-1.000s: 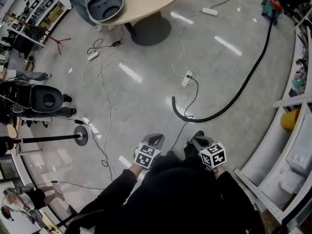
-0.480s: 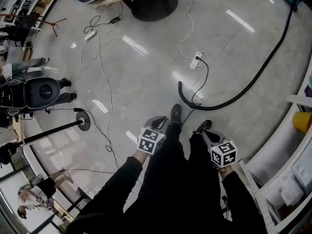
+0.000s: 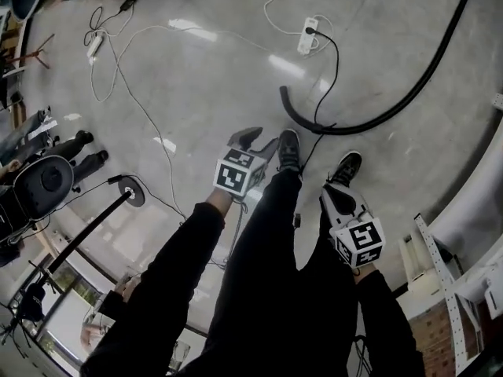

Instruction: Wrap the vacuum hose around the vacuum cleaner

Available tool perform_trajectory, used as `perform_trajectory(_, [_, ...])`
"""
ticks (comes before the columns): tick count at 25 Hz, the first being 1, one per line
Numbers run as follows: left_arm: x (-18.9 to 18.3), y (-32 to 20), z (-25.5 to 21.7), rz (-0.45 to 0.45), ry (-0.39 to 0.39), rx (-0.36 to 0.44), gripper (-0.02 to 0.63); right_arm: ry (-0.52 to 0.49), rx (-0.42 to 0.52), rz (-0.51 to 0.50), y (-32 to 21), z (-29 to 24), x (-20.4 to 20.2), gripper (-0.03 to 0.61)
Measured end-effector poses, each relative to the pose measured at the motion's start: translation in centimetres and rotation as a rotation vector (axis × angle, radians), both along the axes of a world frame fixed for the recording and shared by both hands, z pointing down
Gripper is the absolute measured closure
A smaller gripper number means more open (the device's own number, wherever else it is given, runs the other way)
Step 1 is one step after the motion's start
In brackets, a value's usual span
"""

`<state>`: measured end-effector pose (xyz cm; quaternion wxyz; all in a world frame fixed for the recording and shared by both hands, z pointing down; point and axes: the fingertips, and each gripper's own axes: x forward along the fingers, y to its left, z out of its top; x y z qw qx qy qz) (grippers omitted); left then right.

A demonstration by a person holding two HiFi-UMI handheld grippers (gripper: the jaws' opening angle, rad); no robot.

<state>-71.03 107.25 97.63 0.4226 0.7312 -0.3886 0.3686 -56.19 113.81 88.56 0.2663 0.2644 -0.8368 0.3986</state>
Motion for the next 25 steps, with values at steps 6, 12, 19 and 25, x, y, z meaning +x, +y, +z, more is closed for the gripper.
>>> perform_trajectory(6, [0.6,-1.8,14.3,-0.067,0.003,-0.188,0.361,-0.004,0.021,0.021,-1.7,7.8,0.7,0.563])
perform_trajectory(12, [-0.4,-1.7,27.2,-0.074,-0.095,-0.295,0.357,-0.03,0.058,0.058,-5.0,14.9,3.7,0.564])
perform_trajectory(19, [0.3,-4.1,37.8,-0.154,-0.111,-0.311,0.357,-0.116,0.121,0.104,-9.0,18.5,6.4,0.563])
perform_trajectory(25, [-0.4,-6.0,44.2,-0.217,-0.254,-0.343,0.357,-0.193,0.126,0.153,-12.3,18.7,8.6,0.565])
